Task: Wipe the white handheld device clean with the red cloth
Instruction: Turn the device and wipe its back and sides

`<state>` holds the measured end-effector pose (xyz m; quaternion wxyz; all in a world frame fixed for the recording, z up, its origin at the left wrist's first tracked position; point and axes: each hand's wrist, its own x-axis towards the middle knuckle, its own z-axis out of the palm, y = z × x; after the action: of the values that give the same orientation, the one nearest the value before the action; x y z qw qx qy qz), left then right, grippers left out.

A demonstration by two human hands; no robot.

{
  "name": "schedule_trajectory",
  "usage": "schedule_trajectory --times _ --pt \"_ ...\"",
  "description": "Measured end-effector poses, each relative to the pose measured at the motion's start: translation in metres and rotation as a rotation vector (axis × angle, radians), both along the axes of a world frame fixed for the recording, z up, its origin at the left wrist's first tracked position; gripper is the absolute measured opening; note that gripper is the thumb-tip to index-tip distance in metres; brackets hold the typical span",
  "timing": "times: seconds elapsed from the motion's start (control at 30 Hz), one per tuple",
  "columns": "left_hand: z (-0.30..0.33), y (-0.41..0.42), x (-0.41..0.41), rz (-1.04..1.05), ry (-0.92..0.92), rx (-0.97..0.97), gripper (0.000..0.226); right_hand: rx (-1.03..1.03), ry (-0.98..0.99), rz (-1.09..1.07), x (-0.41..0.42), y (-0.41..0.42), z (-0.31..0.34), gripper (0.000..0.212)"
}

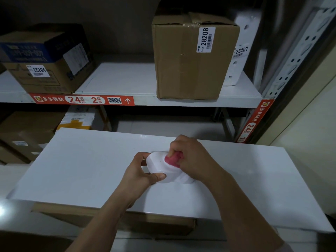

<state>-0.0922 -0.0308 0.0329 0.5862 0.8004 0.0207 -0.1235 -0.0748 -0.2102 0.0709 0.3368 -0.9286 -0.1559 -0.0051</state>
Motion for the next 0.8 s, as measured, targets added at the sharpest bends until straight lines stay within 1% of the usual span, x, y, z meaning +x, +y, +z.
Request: schedule_trajectory --times 0.07,0.2,0.3,0.4,0.53,0.57,0.63,0.73,0.8 --pt "0.0 0.0 -0.001 0.013 0.014 -0.03 0.054 0.008 0.033 -0.007 -0.001 -0.008 0.001 0.01" --pt "0.002 0.0 -0.001 0.046 0.061 -0.086 0.051 -0.141 0.13 -0.113 -0.008 -0.034 -0.003 0.006" --pt "0.004 -0.001 -0.001 0.052 0.074 -0.086 0.05 -0.212 0.125 -0.133 -0.01 -0.036 -0.006 0.007" --pt "0.004 -0.002 0.0 0.08 0.099 -0.08 0.051 -0.191 0.032 -0.033 -0.007 -0.016 -0.006 0.014" --pt "0.004 -0.003 -0.001 0.094 0.129 -0.096 0.053 -0.158 -0.03 0.048 -0.007 0.001 0.0 0.007" --pt "0.004 -0.003 -0.002 0.099 0.138 -0.111 0.052 -0.124 -0.013 0.027 -0.008 -0.002 0.0 0.004" --pt "0.005 -0.003 -0.002 0.112 0.153 -0.142 0.053 -0.081 0.031 -0.042 -0.008 -0.014 -0.004 0.007" --pt "0.006 -0.003 -0.002 0.111 0.174 -0.172 0.053 -0.104 0.09 -0.142 -0.008 -0.034 -0.014 0.005" --pt "0.006 -0.003 -0.001 0.103 0.184 -0.186 0.052 -0.128 0.1 -0.153 -0.009 -0.036 -0.014 0.007"
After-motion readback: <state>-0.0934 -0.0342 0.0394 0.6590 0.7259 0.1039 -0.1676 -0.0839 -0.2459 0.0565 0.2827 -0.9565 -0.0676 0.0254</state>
